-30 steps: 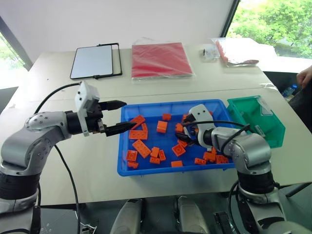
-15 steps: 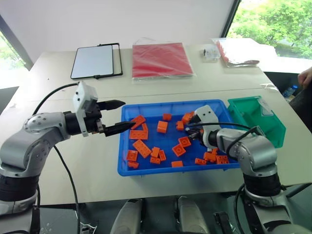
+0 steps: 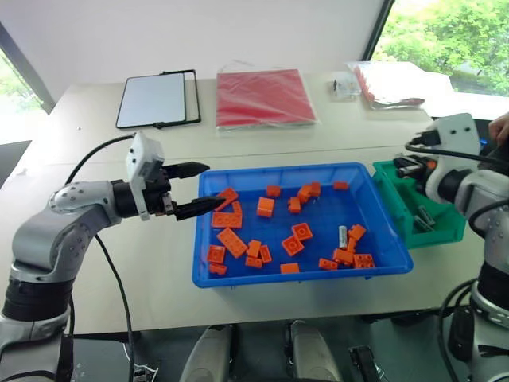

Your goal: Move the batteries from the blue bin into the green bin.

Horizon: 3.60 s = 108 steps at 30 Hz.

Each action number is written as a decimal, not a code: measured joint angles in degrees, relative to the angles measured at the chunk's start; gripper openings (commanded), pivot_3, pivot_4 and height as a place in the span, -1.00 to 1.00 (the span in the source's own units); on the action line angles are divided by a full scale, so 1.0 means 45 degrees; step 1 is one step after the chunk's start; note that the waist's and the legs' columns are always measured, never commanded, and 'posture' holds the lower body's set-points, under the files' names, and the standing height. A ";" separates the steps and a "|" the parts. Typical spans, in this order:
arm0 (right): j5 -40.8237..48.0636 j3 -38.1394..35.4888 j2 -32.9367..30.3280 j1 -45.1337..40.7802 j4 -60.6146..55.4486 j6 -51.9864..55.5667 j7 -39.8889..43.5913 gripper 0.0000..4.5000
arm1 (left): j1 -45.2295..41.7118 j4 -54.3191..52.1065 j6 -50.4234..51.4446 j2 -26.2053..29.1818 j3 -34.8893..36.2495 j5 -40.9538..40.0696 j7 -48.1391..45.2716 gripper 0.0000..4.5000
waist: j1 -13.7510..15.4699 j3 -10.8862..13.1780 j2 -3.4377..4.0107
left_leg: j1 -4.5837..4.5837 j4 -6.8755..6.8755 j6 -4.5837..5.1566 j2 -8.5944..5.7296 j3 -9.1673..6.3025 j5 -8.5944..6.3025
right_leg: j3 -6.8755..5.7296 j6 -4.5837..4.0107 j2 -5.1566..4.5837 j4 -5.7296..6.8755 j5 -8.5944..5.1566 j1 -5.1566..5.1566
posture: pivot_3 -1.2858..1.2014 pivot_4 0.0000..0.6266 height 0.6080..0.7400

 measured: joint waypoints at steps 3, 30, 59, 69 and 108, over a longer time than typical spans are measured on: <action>-0.0333 0.0392 -0.0227 0.0840 0.0235 -0.0857 -0.0164 0.39 | -0.0470 0.0254 -0.0181 -0.0130 -0.0183 0.0152 -0.0204 1.00 | -0.0032 0.0001 0.0003 | 0.0001 -0.0003 0.0001 0.0004 0.0005 0.0000 | 0.0005 0.0000 0.0002 0.0004 0.0000 -0.0008 | 0.03 -0.52 0.87; 0.5864 -0.0216 0.2874 0.2606 -0.3167 0.3614 -0.2850 0.60 | -0.0213 0.0241 -0.0155 -0.0223 -0.0306 0.0373 -0.0396 1.00 | 0.0214 0.0003 0.0000 | -0.0005 0.0003 0.0008 -0.0001 -0.0004 -0.0005 | 0.0011 -0.0003 -0.0004 -0.0009 -0.0002 -0.0005 | 0.03 -0.52 0.87; 0.9029 0.2135 0.1615 0.1557 -0.1100 0.3600 -0.6295 -0.87 | 0.0224 -0.0172 -0.0224 -0.0305 0.0135 0.0359 -0.0064 1.00 | 0.0228 -0.0016 -0.0030 | 0.0005 0.0009 0.0013 0.0007 -0.0008 -0.0006 | 0.0004 -0.0046 0.0008 -0.0032 -0.0026 0.0028 | 0.03 -0.52 0.87; 0.9245 0.0338 0.1161 -0.0419 -0.0967 0.3620 -0.5740 -0.98 | -0.0035 0.0106 -0.0452 -0.0383 0.0119 0.0391 -0.0171 1.00 | 0.0233 0.0000 -0.0009 | -0.0003 0.0006 0.0014 0.0007 -0.0006 -0.0007 | 0.0002 -0.0008 0.0007 -0.0034 -0.0006 0.0018 | 0.03 -0.52 0.87; 0.5269 -0.4641 -0.4250 0.7695 -0.0761 -0.6969 0.8536 0.80 | -0.1297 0.0809 0.0465 0.0812 -0.0092 0.0074 -0.2288 1.00 | 0.0293 0.0026 -0.0008 | 0.0020 0.0023 0.0038 0.0017 0.0002 -0.0025 | -0.0004 -0.0028 -0.0007 -0.0059 -0.0047 0.0068 | 0.03 -0.52 0.87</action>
